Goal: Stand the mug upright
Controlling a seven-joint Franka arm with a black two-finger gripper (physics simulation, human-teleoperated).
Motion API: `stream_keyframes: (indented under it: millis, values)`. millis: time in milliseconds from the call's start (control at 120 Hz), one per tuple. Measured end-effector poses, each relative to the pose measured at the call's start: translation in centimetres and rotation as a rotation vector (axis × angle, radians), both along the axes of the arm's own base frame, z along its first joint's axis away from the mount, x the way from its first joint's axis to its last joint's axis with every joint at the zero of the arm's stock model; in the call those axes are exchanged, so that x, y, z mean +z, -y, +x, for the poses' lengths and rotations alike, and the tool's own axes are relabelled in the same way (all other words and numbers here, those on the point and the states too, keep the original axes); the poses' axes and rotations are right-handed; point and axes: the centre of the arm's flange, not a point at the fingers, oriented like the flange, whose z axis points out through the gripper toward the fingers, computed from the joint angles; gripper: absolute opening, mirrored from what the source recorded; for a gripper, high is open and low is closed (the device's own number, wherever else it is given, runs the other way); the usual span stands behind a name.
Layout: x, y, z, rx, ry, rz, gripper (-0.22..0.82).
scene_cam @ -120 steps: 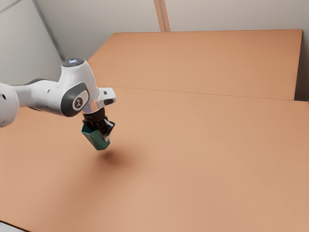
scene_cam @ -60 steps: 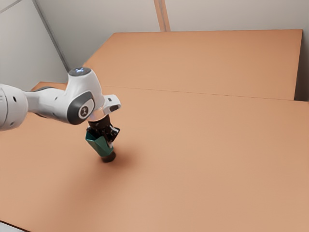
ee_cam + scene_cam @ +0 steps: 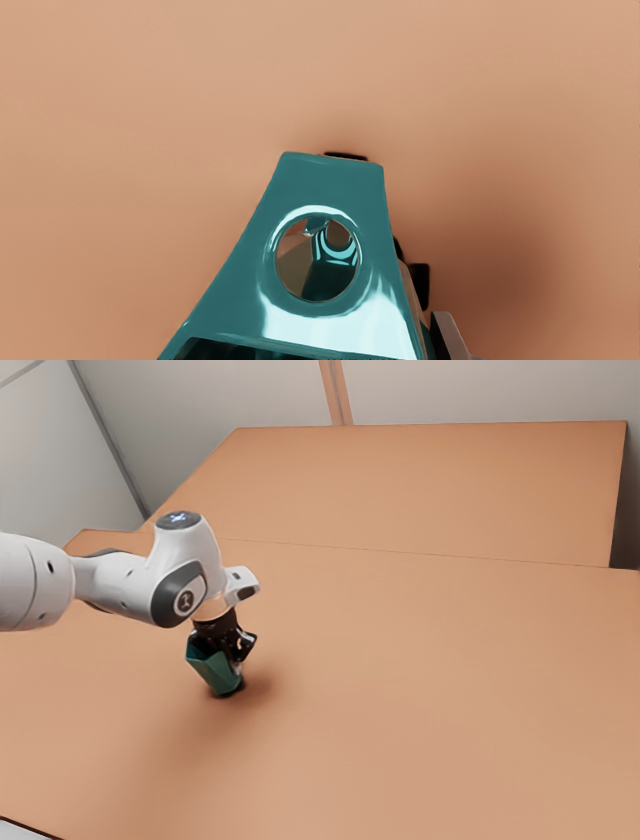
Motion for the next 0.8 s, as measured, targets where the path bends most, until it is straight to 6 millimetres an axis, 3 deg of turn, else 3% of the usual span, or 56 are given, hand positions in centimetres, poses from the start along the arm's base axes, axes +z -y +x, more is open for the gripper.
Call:
stream_keyframes:
  millis: [133,342,475,650,800]
  values:
    - [-0.2,0.4,0.1,0.004,0.003,-0.002,-0.14]
    - [0.2,0.5,0.0,0.022,0.014,-0.012,0.28]
    - [2.5,0.8,0.0,0.026,0.057,-0.016,0.43]
    - [5.2,1.3,-0.1,0.022,0.101,-0.019,0.52]
    - [10.0,2.3,1.3,0.013,0.128,-0.018,0.55]
